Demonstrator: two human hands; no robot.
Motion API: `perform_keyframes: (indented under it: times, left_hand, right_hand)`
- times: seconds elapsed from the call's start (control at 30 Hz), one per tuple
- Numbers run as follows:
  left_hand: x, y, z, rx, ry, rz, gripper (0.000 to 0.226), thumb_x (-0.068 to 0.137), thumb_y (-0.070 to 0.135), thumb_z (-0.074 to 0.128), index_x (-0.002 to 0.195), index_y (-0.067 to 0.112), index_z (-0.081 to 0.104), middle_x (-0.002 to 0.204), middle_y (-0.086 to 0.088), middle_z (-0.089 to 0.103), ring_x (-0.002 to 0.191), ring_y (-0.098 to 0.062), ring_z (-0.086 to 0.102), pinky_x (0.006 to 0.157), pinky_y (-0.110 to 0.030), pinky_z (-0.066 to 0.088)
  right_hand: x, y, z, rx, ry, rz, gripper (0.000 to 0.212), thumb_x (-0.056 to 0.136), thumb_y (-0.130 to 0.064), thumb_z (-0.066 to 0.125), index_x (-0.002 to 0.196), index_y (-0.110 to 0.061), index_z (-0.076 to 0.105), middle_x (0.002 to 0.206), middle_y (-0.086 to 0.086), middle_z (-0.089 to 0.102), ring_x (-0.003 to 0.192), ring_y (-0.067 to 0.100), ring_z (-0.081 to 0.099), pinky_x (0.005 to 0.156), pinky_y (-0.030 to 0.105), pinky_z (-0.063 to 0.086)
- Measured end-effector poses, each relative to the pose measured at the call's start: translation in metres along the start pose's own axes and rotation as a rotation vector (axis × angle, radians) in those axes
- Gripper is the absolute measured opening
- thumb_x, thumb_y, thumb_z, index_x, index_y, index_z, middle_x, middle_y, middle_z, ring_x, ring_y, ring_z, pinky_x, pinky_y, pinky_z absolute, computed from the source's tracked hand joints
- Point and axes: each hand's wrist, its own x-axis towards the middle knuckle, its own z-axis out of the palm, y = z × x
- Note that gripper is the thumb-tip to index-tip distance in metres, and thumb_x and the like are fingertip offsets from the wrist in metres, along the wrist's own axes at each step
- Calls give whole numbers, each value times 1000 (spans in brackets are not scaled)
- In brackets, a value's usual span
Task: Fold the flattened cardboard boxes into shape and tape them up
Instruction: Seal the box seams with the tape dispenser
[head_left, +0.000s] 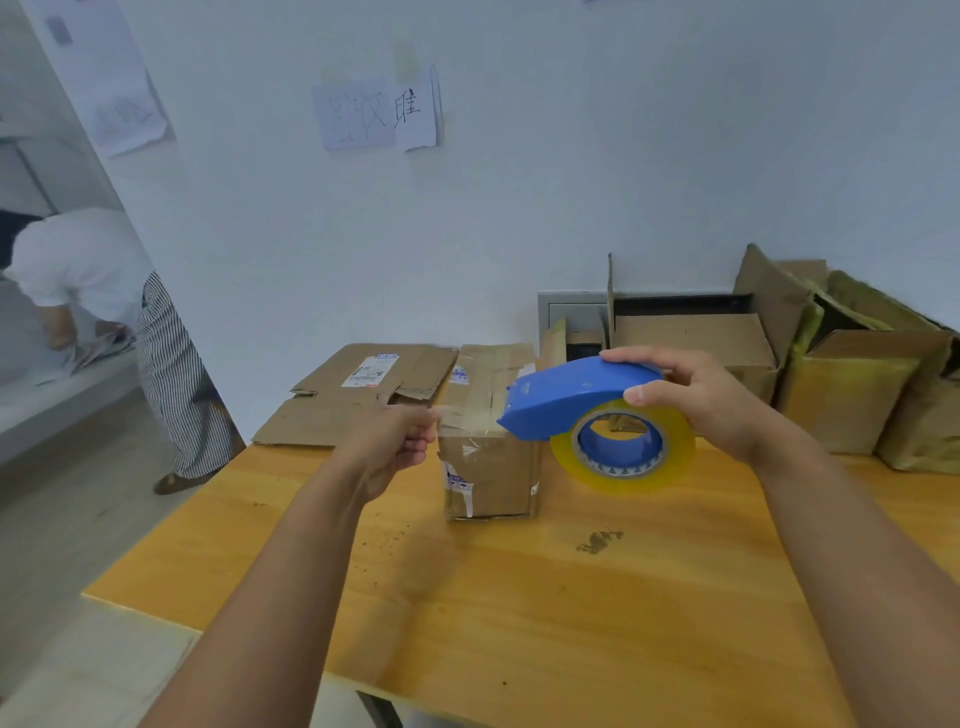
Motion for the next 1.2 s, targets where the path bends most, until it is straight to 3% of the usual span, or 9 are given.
perform_keyframes:
  times: [0.13,0.4,0.57,0.63,0.73,0.83,0.9,1.0,1.2]
  left_hand:
    - [4,-6,4,-20,25,-22,18,91,23,70,94,5,68,57,3,58,47,-5,50,46,-20,47]
    - [9,-14,-1,81,72,-41,28,88,36,72,71,16,61,58,-1,56,47,-10,50,48,-24,46]
    - [5,-14,4,325,203,-57,36,87,54,64,91,18,59,80,-8,70,68,-19,68,52,-28,54]
    - [4,-22,10,496,351,75,37,91,53,56,100,18,55,96,-3,67,83,-17,64,67,-34,55]
    - [-7,-38,25,638,566,601,29,91,31,46,113,17,59,109,3,63,99,-9,54,79,-29,43]
    - [-14,-53,44,907,482,1017,37,82,26,55,114,11,65,114,-2,64,108,-15,52,93,-25,38]
    - [-13,-62,52,1087,425,1022,43,85,34,66,122,12,62,123,-3,62,116,-20,53,100,-34,44]
    - [-5,-68,48,1142,420,1000,49,88,40,72,127,12,61,126,-5,61,118,-25,54,98,-38,47]
    - [13,-65,25,1108,408,1080,49,84,21,79,128,10,62,122,-8,64,115,-31,58,95,-45,50]
  right_hand:
    - [4,7,0,11,22,2,49,69,-54,65,117,-49,69,114,-23,67,103,3,65,85,22,48]
    - [8,14,11,27,59,-8,41,79,-35,64,118,-42,70,111,-26,67,103,0,63,76,9,49]
    - [5,13,14,26,74,-4,40,78,-37,65,118,-41,69,108,-26,67,100,0,64,73,9,50]
    - [4,12,15,26,81,-4,40,78,-37,65,118,-39,69,107,-27,67,100,-1,64,73,9,50]
    - [4,11,17,33,92,7,40,78,-37,66,118,-38,70,108,-25,68,99,2,65,75,13,52]
    - [3,10,18,38,105,15,39,77,-38,66,116,-39,70,108,-24,68,98,4,66,75,15,53]
    - [2,10,20,44,117,19,39,77,-39,66,115,-40,70,109,-21,69,96,5,67,74,16,53]
    - [0,8,25,67,140,33,40,76,-40,67,116,-39,71,111,-15,68,97,7,67,75,18,54]
    - [10,0,52,24,133,15,29,89,-32,73,115,-44,66,117,-18,63,102,6,63,83,19,52]
